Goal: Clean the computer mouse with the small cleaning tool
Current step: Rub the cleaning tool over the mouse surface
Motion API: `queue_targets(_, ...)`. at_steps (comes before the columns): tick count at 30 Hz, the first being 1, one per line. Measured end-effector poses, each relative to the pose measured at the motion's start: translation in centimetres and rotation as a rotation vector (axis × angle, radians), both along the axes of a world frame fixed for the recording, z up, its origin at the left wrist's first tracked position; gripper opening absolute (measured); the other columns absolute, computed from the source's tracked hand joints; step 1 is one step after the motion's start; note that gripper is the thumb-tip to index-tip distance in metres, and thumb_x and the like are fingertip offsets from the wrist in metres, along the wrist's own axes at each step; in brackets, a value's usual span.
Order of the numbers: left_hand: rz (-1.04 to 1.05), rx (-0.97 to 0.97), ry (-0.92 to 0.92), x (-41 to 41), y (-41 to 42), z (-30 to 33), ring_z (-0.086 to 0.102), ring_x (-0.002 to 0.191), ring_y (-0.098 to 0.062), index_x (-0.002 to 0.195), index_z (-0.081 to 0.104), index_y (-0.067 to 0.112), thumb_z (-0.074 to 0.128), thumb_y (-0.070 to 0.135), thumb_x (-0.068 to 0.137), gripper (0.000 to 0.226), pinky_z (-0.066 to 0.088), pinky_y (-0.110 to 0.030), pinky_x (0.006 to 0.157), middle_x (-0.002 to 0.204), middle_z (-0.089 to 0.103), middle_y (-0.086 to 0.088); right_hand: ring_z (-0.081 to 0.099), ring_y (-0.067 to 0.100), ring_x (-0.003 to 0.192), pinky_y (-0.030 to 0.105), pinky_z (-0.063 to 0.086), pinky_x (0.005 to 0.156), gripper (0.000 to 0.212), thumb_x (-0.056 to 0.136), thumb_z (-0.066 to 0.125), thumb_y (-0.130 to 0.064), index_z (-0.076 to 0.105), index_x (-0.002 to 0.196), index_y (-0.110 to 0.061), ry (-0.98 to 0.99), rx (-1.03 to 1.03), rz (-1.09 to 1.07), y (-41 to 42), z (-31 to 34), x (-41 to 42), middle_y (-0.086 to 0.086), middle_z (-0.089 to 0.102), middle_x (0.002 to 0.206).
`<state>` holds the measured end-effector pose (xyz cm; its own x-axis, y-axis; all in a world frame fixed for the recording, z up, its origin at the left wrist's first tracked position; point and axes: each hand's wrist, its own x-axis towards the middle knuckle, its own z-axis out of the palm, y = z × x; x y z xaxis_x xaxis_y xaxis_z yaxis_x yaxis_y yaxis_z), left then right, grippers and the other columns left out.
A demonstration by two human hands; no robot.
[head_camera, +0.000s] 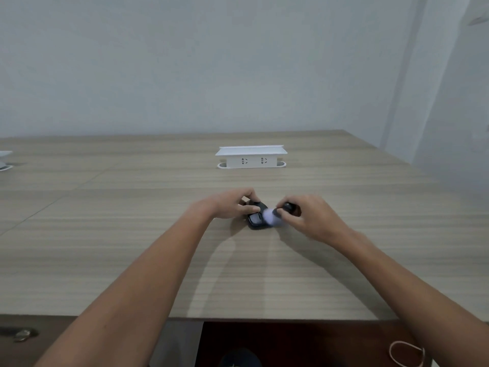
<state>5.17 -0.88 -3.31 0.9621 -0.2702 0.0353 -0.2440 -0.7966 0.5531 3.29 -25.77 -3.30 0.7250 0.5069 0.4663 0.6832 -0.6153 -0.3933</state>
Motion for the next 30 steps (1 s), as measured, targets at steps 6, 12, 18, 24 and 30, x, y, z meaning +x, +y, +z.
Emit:
queue_targets(6,-0.021,-0.015,0.002,-0.1,0.1,-0.1,0.065,0.108,-0.019,0.098,0.059,0.037,0.064,0.042,0.087,0.013,0.050,-0.046,0.100,0.114,0.066,0.008,0.060,0.008,0.065,0.024,0.047,0.065,0.013,0.089,0.070,-0.025,0.079,0.097,-0.021,0.040,0.038,0.138,1.1,-0.2,-1.6,-0.005,0.073,0.078)
queue_targets(12,0.015,0.000,-0.007,-0.2,-0.1,0.0,0.066,0.106,-0.020,0.106,0.060,0.025,0.065,0.036,0.092,0.018,0.050,-0.043,0.099,0.115,0.065,0.006,0.066,0.016,0.073,0.034,0.053,0.070,0.012,0.087,0.067,-0.022,0.078,0.093,-0.022,-0.036,0.048,-0.025,0.2,0.2,-0.3,-0.006,0.074,0.079)
queue_targets(18,0.021,0.002,-0.039,-0.6,-0.3,0.0,0.063,0.108,-0.021,0.110,0.061,0.014,0.064,0.030,0.094,0.024,0.051,-0.036,0.097,0.117,0.064,-0.001,0.068,0.016,0.079,0.033,0.053,0.074,0.014,0.085,0.068,-0.021,0.078,0.095,-0.019,0.028,-0.009,-0.016,0.3,0.1,0.0,-0.004,0.075,0.084)
queue_targets(24,0.071,0.044,-0.115,-0.8,-0.3,-0.6,0.060,0.105,-0.017,0.098,0.062,0.023,0.062,0.042,0.092,0.020,0.051,-0.044,0.095,0.108,0.065,0.003,0.061,-0.003,0.062,0.014,0.044,0.060,0.011,0.088,0.072,-0.023,0.080,0.095,-0.022,0.081,0.099,0.123,0.9,0.4,-1.2,-0.020,0.067,0.066)
queue_targets(30,0.180,0.121,-0.114,-1.6,-0.2,-0.7,0.057,0.103,-0.023,0.107,0.058,0.016,0.054,0.041,0.096,0.028,0.045,-0.042,0.099,0.115,0.051,-0.005,0.061,0.008,0.072,0.025,0.044,0.068,0.013,0.087,0.069,-0.020,0.080,0.093,-0.018,0.071,0.092,-0.084,-0.4,-0.1,0.9,-0.014,0.068,0.075)
